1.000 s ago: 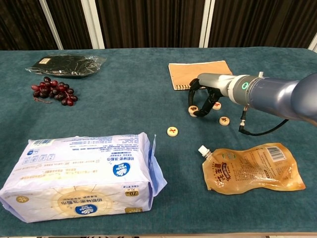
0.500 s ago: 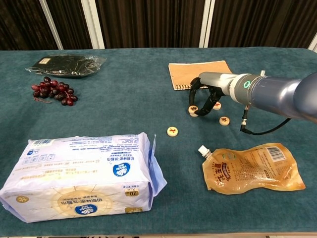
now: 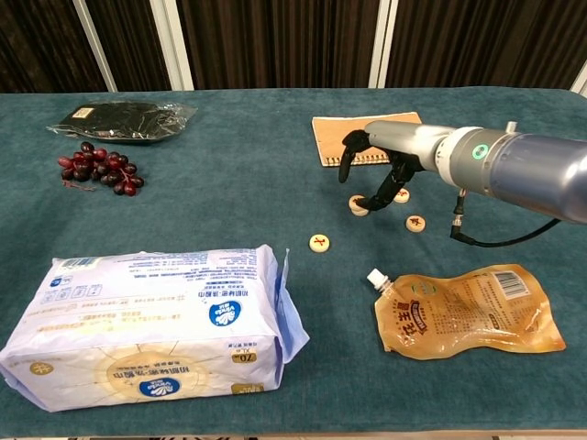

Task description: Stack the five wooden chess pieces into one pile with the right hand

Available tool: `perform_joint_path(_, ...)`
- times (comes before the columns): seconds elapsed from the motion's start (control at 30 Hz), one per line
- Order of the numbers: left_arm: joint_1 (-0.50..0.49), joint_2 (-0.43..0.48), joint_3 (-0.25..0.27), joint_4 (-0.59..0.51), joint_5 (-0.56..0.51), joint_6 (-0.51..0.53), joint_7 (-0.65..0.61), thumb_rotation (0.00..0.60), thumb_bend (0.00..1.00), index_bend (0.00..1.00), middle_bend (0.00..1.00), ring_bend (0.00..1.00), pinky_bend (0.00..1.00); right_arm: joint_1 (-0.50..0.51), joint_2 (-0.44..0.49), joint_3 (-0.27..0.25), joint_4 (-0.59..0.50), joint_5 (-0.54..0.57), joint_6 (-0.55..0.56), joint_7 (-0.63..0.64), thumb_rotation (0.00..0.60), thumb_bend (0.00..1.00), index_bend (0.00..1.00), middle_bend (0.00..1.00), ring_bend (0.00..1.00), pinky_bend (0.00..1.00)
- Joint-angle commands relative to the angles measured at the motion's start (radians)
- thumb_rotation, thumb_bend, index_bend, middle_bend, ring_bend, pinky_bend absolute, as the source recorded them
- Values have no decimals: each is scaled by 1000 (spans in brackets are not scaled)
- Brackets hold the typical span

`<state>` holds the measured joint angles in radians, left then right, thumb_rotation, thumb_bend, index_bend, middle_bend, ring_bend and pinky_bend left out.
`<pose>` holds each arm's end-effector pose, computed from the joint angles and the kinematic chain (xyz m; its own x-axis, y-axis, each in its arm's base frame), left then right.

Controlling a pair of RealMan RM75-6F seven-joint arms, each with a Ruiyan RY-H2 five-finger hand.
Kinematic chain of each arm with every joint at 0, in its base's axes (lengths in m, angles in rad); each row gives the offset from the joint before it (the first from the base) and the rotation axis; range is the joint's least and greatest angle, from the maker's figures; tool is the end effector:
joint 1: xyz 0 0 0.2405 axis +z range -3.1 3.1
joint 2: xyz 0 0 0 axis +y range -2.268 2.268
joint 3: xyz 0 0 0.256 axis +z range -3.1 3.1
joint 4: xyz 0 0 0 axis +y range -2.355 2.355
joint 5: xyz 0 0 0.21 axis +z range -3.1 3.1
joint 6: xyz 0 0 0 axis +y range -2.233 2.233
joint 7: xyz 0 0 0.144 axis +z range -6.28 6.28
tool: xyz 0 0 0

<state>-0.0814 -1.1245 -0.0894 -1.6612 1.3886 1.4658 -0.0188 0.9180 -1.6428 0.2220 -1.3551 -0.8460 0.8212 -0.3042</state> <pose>-0.3137 0.1866 0.1612 0.3133 -0.0144 0.9495 0.9457 0.0962 -0.3106 -0.1138 -0.3792 -0.0485 0.3346 -0.3996 0.8535 -0.9276 -0.2992 0.2236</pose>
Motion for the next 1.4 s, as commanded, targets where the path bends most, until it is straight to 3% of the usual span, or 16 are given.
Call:
perform_joint_path(0.03, 0, 0, 0, -1, 0, 1, 1, 600, 624, 137, 1, 0, 0, -27, 1, -30, -38, -76, 49, 8, 600, 407, 352, 0, 0, 0)
perform_joint_path(0.5, 1, 4, -1, -5, -5, -2, -1, 600, 624, 137, 1, 0, 0, -34, -80, -63, 13, -208, 68, 21, 600, 405, 349, 0, 0, 0)
perform_joint_path(1.13, 0, 2, -6, -3, -3, 3, -11, 600, 624, 137, 1, 0, 0, -26, -152, -52, 110, -234, 32, 22, 600, 406, 351, 0, 0, 0)
perform_joint_path(1.4, 1, 0, -7, 3, 0, 8, -14, 600, 624, 137, 1, 0, 0, -36, -168, -57, 133, -252, 30, 29, 600, 405, 395, 0, 0, 0)
